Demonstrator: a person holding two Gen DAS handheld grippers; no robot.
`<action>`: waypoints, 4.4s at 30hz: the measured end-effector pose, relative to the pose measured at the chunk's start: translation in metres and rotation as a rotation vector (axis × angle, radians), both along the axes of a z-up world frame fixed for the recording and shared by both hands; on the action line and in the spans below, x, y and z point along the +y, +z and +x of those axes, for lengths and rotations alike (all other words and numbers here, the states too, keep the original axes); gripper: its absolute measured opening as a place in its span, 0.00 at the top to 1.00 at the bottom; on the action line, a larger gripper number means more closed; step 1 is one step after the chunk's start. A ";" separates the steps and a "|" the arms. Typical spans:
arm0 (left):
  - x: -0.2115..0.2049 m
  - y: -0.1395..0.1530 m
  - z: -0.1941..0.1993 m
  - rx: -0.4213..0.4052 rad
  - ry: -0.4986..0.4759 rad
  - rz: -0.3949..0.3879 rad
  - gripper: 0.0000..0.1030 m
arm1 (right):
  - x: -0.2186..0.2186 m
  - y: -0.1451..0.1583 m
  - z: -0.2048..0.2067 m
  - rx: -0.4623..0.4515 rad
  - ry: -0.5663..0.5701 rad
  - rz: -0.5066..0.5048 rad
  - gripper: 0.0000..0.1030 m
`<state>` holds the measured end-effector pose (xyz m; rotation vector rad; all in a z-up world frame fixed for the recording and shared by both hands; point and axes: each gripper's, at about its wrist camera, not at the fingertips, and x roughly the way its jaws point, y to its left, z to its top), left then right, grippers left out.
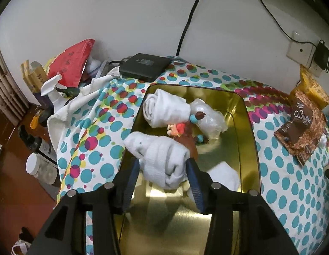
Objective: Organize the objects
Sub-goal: 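Carry the rolled sock into the gold tray with the left tool and open it, then carry the red MARUBI box over the gold tray with the right tool, then lower the red box into the tray and open the right tool, then move the left tool to the brown chocolate bag while the right tool grasps the clear plastic bag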
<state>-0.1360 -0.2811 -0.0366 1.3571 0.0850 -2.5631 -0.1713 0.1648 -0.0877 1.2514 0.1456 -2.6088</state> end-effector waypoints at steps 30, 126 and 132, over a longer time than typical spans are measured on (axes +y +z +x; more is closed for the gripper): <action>0.039 0.040 0.156 0.192 0.032 0.031 0.43 | -0.036 0.042 0.030 0.126 0.083 -0.032 0.42; 0.291 -0.029 -0.007 0.310 -0.277 -0.265 0.36 | -0.044 0.007 -0.083 -0.035 0.122 -0.028 0.57; 0.317 -0.034 -0.011 0.333 -0.254 -0.490 0.36 | -0.019 0.009 -0.050 -0.043 0.058 -0.137 0.57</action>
